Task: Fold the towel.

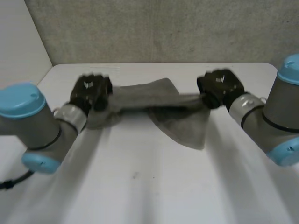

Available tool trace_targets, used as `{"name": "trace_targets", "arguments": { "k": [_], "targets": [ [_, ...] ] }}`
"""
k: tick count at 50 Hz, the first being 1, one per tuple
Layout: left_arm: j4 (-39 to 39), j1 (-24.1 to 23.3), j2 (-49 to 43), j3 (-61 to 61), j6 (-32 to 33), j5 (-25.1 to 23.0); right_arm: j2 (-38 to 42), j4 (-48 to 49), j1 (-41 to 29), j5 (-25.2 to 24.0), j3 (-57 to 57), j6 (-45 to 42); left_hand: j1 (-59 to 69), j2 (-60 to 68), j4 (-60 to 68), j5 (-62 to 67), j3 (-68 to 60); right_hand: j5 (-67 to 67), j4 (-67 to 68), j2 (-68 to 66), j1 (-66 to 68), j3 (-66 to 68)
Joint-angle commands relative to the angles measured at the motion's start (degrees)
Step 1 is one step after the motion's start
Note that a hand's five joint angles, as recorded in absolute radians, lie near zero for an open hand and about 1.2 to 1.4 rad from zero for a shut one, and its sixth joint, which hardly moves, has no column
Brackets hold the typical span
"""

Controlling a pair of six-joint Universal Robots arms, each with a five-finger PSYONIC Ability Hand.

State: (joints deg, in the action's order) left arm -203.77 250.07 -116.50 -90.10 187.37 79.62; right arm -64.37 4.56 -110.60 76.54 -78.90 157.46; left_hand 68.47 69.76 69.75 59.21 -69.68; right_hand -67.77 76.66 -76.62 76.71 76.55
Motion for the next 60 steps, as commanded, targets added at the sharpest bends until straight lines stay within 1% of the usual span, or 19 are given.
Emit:
{"name": "trace_targets", "arguments": {
  "k": [1, 3, 6, 12, 18, 20, 22, 23, 25, 26, 27, 28, 29, 30, 32, 36, 42, 46, 60],
  "targets": [
    [14.1, 4.64, 5.41, -5.44, 0.36, -4.91, -2.86, -8.42, 0.56, -0.25, -1.61, 0.66, 11.53, 10.24, 10.25, 10.79, -10.32, -2.23, 3.34, -3.38, 3.29, 3.45],
    [19.17, 5.78, 7.16, -5.18, 0.27, -7.19, -3.57, -8.87, 0.47, -0.25, -2.05, 0.75, 11.53, 10.24, 10.25, 10.79, -10.32, -2.23, 3.34, -3.38, 3.29, 3.45],
    [21.39, 6.13, 7.78, -4.39, 0.1, -9.21, -3.66, -8.69, 0.03, -0.51, -3.19, 1.1, 11.53, 10.24, 10.25, 10.79, -10.32, -2.23, 3.34, -3.38, 3.29, 3.45],
    [21.22, 6.4, 6.55, -1.48, -0.16, -10.01, -1.12, -7.38, -0.58, -1.56, -4.51, 6.7, 11.53, 10.24, 10.25, 10.79, -10.32, -2.23, 3.34, -3.38, 3.29, 3.45],
    [17.0, 6.05, -2.24, 4.32, 0.36, -9.48, 2.4, -4.13, -2.43, -2.0, -5.48, 10.59, 11.53, 10.24, 10.25, 10.79, -10.32, -2.23, 3.34, -3.38, 3.29, 3.45],
    [15.94, 5.96, -4.61, 6.16, 0.27, -9.31, 3.1, -3.43, -2.51, -2.0, -5.57, 10.59, 8.19, 6.9, 6.91, 7.45, -6.98, -2.23, 3.34, -3.38, 3.29, 3.45],
    [14.37, 5.87, -8.46, 9.66, 0.27, -9.22, 3.9, -2.8, -2.52, -1.83, -5.57, 10.68, -8.03, -9.32, -9.31, -8.77, 9.25, -2.23, 3.34, -3.38, 3.29, 3.45],
    [14.36, 5.87, -8.48, 9.68, 0.27, -9.22, 4.42, -2.28, -2.52, -1.74, -5.57, 10.76, -8.13, -9.41, -9.4, -8.87, 9.34, -2.23, 3.34, -3.38, 3.29, 3.45],
    [14.01, 5.61, -10.67, 12.48, 0.19, -8.35, 4.69, -1.75, -2.52, -1.65, -5.57, 10.85, -20.69, -21.97, -21.96, -21.43, 21.9, -2.23, 3.34, -3.38, 3.29, 3.45],
    [14.01, 5.61, -10.67, 12.49, 0.19, -8.34, 4.78, -1.05, -2.52, -1.39, -5.48, 10.94, -20.74, -22.03, -22.02, -21.48, 21.96, -2.23, 3.34, -3.38, 3.29, 3.45],
    [14.01, 5.43, -10.85, 13.1, 0.01, -7.56, 4.78, -1.05, -2.52, -1.39, -5.48, 10.94, -29.07, -30.36, -30.35, -29.81, 30.28, -2.23, 3.34, -3.38, 3.29, 3.45],
    [14.01, 5.43, -10.85, 13.11, 0.01, -7.55, 4.78, -0.35, -2.43, -1.13, -5.48, 10.94, -29.15, -30.44, -30.43, -29.89, 30.37, -2.23, 3.34, -3.38, 3.29, 3.45],
    [14.01, 5.17, -10.59, 13.19, -0.08, -6.59, 4.69, 0.35, -1.99, -0.08, -5.48, 11.03, -36.48, -37.77, -37.76, -37.22, 37.7, -2.23, 3.34, -3.38, 3.29, 3.45],
    [14.1, 4.73, -10.15, 13.02, -0.25, -5.63, 4.69, 0.36, -1.99, -0.07, -5.48, 11.03, -38.05, -39.34, -39.33, -38.79, 39.27, -2.23, 3.34, -3.38, 3.29, 3.45],
    [14.36, 3.77, -9.19, 12.85, -0.25, -4.57, 4.25, 1.76, -1.73, 3.77, -5.65, 11.2, -38.9, -40.19, -40.18, -39.64, 40.12, -2.23, 3.34, -3.38, 3.29, 3.45],
    [14.19, 0.87, -4.36, 9.26, -0.17, -1.67, 3.81, 3.52, -1.64, 7.22, -5.74, 11.91, -45.11, -46.4, -46.39, -45.85, 46.32, -2.23, 3.34, -3.38, 3.29, 3.45],
    [13.92, -1.86, 0.49, 4.23, -0.16, 0.27, 3.9, 4.14, -1.72, 7.93, -5.57, 12.43, -46.65, -47.93, -47.93, -47.39, 47.86, -2.23, 3.34, -3.38, 3.29, 3.45],
    [13.49, -6.07, 2.59, 0.29, 0.27, 1.24, 4.07, 4.23, -1.99, 7.84, -5.57, 12.35, -46.65, -47.93, -47.93, -47.39, 47.86, -2.23, 3.34, -3.38, 3.29, 3.45],
    [2.86, -11.79, -2.05, -3.07, 0.54, 4.31, 4.78, 4.23, -2.43, 7.84, -5.83, 12.26, -42.11, -43.4, -43.39, -42.85, 43.33, -2.23, 3.34, -3.38, 3.29, 3.45]
  ]
}}
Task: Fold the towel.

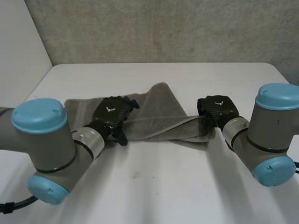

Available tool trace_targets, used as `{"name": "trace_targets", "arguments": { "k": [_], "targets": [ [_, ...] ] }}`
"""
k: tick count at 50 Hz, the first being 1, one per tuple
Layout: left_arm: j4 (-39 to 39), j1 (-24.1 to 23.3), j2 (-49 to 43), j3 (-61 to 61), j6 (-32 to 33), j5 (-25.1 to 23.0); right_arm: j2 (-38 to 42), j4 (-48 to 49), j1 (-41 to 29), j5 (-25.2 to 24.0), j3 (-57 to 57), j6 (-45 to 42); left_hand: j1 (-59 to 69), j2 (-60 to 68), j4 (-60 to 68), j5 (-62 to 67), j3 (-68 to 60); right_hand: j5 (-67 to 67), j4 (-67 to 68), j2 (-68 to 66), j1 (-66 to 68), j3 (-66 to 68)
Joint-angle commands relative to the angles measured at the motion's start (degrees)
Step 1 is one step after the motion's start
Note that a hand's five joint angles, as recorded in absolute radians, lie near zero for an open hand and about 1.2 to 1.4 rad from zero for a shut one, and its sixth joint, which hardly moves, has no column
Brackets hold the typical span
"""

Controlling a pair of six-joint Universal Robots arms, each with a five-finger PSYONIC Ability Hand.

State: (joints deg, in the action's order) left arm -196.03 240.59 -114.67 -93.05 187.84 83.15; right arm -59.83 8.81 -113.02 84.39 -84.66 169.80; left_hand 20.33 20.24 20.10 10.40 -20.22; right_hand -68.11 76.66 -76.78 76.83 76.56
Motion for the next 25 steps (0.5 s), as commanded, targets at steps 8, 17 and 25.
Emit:
{"name": "trace_targets", "arguments": {
  "k": [8, 17, 25],
  "targets": [
    [-6.91, -3.9, -7.5, 1.64, 0.33, 2.01, 0.16, -0.11, -0.01, -0.11, -0.15, -0.09, 6.04, 6.12, 6.26, 5.96, -6.15, -1.89, 3.34, -3.22, 3.17, 3.44],
    [-7.35, -2.58, -9.79, 3.31, 7.62, 8.77, -0.9, -0.46, 0.43, -0.19, -0.15, -0.09, 5.7, 5.78, 5.93, 5.63, -5.81, -1.89, 3.34, -3.22, 3.17, 3.44],
    [-6.82, 2.33, -8.21, 1.3, 8.68, 11.95, -1.16, -0.38, 0.6, -0.19, -0.15, -0.35, 5.7, 5.78, 5.93, 5.63, -5.81, -1.89, 3.34, -3.22, 3.17, 3.44]
  ]
}}
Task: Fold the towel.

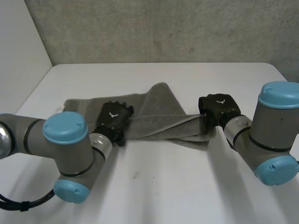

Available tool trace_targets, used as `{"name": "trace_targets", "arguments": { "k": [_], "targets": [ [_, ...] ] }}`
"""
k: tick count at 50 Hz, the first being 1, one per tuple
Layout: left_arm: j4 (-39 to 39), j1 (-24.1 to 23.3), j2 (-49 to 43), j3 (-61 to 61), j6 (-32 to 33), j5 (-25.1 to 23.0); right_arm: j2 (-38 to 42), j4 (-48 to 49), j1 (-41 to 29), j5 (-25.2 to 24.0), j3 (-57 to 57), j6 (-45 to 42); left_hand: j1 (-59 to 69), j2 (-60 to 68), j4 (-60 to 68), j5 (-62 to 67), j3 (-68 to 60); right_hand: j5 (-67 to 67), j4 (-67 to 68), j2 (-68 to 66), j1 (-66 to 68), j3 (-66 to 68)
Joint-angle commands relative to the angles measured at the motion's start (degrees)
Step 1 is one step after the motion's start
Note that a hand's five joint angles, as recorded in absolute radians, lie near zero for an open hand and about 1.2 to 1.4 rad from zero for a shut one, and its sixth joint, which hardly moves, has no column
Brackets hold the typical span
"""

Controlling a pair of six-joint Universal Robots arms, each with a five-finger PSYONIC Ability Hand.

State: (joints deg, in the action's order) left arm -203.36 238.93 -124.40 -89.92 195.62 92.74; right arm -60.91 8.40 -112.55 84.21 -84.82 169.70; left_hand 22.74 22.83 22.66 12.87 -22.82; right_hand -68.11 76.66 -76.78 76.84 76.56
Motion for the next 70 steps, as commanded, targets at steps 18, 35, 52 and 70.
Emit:
{"name": "trace_targets", "arguments": {
  "k": [18, 35, 52, 70],
  "targets": [
    [-0.2, 9.19, 1.71, -3.68, 0.91, 1.83, 0.17, 0.3, -0.04, 0.08, 0.09, -0.51, 57.26, 57.16, 57.33, 57.12, -57.18, -1.89, 3.34, -3.22, 3.16, 3.44],
    [11.03, 9.45, 25.66, -3.43, 0.12, -8.88, -16.09, -11.92, 3.3, -3.62, 5.71, -5.17, 57.26, 57.17, 57.34, 57.13, -57.18, -1.89, 3.34, -3.22, 3.16, 3.44],
    [41.26, 10.33, 37.13, 22.23, -15.52, -16.53, -27.69, -32.46, 4.18, -6.16, 31.8, -5.43, 57.26, 57.17, 57.34, 57.13, -57.18, -1.89, 3.34, -3.22, 3.16, 3.44],
    [45.24, 14.73, 1.53, 32.53, -14.65, -19.53, -0.53, -40.92, 1.98, -3.18, 40.43, -16.42, 57.26, 57.17, 57.34, 57.13, -57.18, -1.89, 3.34, -3.22, 3.16, 3.44]
  ]
}}
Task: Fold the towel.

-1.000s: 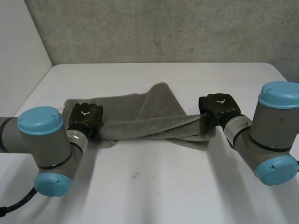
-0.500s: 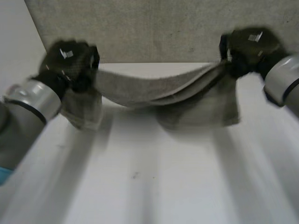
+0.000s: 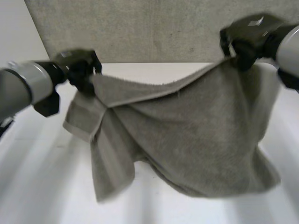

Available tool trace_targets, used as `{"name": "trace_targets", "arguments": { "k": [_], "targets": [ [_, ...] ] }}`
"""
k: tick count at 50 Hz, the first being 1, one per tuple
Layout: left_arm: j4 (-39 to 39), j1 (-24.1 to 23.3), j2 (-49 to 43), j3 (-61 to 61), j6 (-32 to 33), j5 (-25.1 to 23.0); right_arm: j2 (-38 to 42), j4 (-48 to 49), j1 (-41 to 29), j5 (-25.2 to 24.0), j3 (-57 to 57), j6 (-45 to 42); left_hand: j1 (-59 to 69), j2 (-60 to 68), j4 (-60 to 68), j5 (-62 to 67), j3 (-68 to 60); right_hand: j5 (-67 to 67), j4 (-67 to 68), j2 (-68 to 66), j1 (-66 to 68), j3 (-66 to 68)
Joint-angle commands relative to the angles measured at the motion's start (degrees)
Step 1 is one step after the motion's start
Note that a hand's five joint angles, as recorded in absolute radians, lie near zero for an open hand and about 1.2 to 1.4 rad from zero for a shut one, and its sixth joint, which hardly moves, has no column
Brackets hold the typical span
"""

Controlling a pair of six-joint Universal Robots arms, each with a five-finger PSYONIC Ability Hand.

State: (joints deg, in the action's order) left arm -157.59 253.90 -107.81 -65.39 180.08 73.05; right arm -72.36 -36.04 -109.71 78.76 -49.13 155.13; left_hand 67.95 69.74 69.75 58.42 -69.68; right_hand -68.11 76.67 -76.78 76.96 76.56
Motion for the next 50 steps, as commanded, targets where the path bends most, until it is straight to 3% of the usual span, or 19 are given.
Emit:
{"name": "trace_targets", "arguments": {
  "k": [1, 8, 12, 16, 25, 32, 39, 45, 50],
  "targets": [
    [-0.53, -0.33, -17.41, 11.83, 1.06, 0.25, 13.88, 6.13, -1.21, 3.58, 7.53, -1.85, 12.05, 10.26, 10.25, 11.58, -10.32, -1.89, 3.33, -3.22, 3.04, 3.44],
    [-3.78, -0.86, -21.22, 30.41, -0.6, 0.51, 18.22, 21.75, -1.39, 9.55, 16.86, 0.16, 12.05, 10.26, 10.25, 11.58, -10.32, -1.89, 3.33, -3.22, 3.04, 3.44],
    [-11.14, -1.82, -18.24, 37.08, -3.14, 1.04, 12.27, 33.99, -0.95, 10.54, 16.88, 5.43, 12.05, 10.26, 10.25, 11.58, -10.32, -1.89, 3.33, -3.22, 3.04, 3.44],
    [-15.21, -1.82, -14.27, 36.3, -4.91, 2.01, 7.52, 35.68, -0.68, 9.66, 14.43, 8.68, 12.05, 10.26, 10.25, 11.58, -10.32, -1.89, 3.33, -3.22, 3.04, 3.44],
    [-16.53, 0.1, -6.99, 19.91, -6.76, 1.84, 2.58, 28.23, -1.47, 2.54, -0.14, 7.39, 12.05, 10.26, 10.25, 11.58, -10.32, -1.89, 3.33, -3.22, 3.04, 3.44],
    [-17.58, 2.22, -6.01, -0.22, -6.05, 1.74, 2.14, 25.84, -1.74, 2.01, -14.59, 1.93, 12.05, 10.26, 10.25, 11.58, -10.32, -1.89, 3.33, -3.22, 3.04, 3.44],
    [-20.47, 3.18, -8.9, -11.83, 0.16, 1.74, 7.83, 37.42, -2.35, 1.57, -31.7, 1.23, 12.05, 10.26, 10.25, 11.58, -10.32, -1.89, 3.33, -3.22, 3.04, 3.44],
    [-21.89, 3.88, -12.34, -17.39, 8.52, 1.75, 13.39, 42.8, -3.23, 1.66, -37.53, 1.23, 12.05, 10.26, 10.25, 11.58, -10.32, -1.89, 3.33, -3.22, 3.04, 3.44],
    [-21.89, 4.59, -12.43, -17.66, 9.33, 1.75, 16.64, 44.65, -4.38, 1.74, -38.32, 1.75, 12.05, 10.26, 10.25, 11.58, -10.32, -1.89, 3.33, -3.22, 3.04, 3.44]
  ]
}}
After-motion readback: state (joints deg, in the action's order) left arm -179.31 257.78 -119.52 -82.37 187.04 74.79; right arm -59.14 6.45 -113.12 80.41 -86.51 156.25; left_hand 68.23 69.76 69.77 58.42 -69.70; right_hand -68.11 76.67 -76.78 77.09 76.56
